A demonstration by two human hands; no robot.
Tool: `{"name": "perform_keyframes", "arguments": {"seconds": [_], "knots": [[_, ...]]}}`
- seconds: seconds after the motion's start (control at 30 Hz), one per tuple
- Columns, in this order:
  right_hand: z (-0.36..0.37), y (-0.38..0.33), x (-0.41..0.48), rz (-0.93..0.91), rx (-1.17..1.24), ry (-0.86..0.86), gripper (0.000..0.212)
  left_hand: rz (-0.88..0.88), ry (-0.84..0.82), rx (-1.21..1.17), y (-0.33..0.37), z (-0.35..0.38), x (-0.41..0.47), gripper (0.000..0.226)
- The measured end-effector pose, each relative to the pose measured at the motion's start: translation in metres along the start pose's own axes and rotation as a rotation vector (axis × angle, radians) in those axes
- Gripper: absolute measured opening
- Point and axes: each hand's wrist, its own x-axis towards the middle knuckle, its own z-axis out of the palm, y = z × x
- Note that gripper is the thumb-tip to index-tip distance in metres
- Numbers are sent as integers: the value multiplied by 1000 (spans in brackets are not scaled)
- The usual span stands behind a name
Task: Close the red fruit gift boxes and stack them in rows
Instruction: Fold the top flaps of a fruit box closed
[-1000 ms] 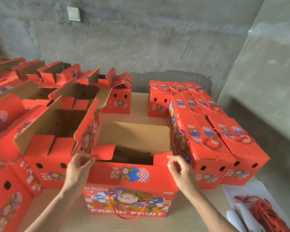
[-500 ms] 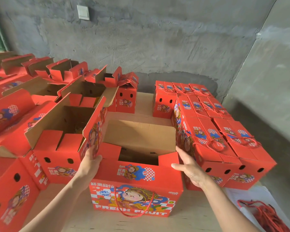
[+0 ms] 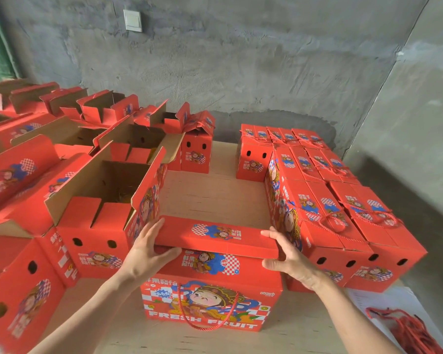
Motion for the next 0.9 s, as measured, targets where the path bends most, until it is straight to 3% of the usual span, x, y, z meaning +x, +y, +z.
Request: {"name": "perform_keyframes", "arguments": {"seconds": [0.07,0.17,0.3,0.43,0.6,0.9], "knots": [[0,-1,4,-24,-97,41,63,-7,13,63,2,1,1,91],[1,6,7,-83,-257,129,51,30,60,218,3,-2,12,76],[2,9,7,-131,-350,163,52,-1,-148,458,10,-22,40,80],[1,5,8,-162,-382,180,63,60,-290,481,11,-22,51,69],[3,7,8,-192,-365,196,62,158,-277,546,8,-17,50,69],[3,10,10,-197,-408,203,50,147,-321,562,3,-17,52,67]]}}
